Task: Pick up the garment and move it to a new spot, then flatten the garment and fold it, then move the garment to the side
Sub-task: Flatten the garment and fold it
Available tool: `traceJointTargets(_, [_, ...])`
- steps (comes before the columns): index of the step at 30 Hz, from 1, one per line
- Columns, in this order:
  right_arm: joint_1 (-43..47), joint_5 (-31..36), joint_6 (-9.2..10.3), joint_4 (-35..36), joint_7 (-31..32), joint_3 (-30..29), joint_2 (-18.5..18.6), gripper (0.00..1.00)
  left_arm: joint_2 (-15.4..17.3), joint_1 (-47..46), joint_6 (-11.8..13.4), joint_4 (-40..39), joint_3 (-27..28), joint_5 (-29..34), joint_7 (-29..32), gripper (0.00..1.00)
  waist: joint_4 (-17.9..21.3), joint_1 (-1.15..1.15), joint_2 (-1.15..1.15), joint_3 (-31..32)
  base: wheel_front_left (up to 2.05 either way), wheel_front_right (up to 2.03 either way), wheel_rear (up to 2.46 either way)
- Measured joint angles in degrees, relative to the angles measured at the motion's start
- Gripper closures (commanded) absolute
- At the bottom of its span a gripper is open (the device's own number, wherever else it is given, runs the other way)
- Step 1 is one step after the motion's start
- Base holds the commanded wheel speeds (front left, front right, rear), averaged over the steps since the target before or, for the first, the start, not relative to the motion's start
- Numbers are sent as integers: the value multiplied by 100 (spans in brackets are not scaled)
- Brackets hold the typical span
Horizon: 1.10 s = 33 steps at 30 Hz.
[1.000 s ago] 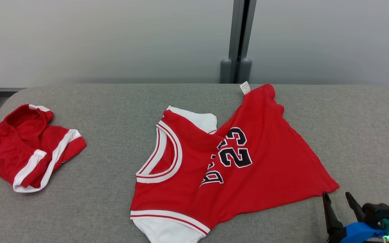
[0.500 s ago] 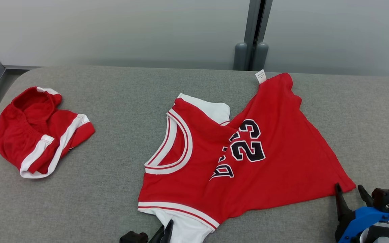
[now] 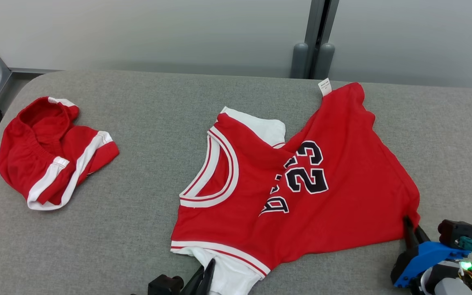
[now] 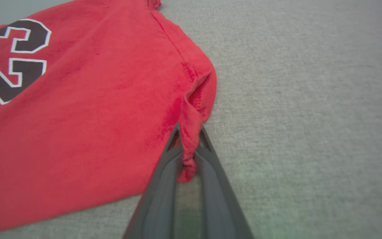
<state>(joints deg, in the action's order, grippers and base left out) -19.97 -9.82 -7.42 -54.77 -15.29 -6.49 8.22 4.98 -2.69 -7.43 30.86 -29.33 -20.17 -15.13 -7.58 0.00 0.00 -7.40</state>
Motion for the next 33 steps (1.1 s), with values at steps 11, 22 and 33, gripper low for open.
traceJointTargets(11, [283,-476,-5,1321,18,271,-219,100,-43,-31,0,-432,422,-65,1,100,119,-1,0,96,0,0,0])
traceJointTargets(22, [-520,-893,-5,2302,16,712,-37,100,-38,-1601,0,-764,936,-1382,0,100,407,0,0,-283,0,0,0])
traceJointTargets(33, [-3947,-1060,-5,1312,36,1099,116,100,801,-5334,0,-92,660,-2340,245,100,819,2,1,-1511,0,0,0])
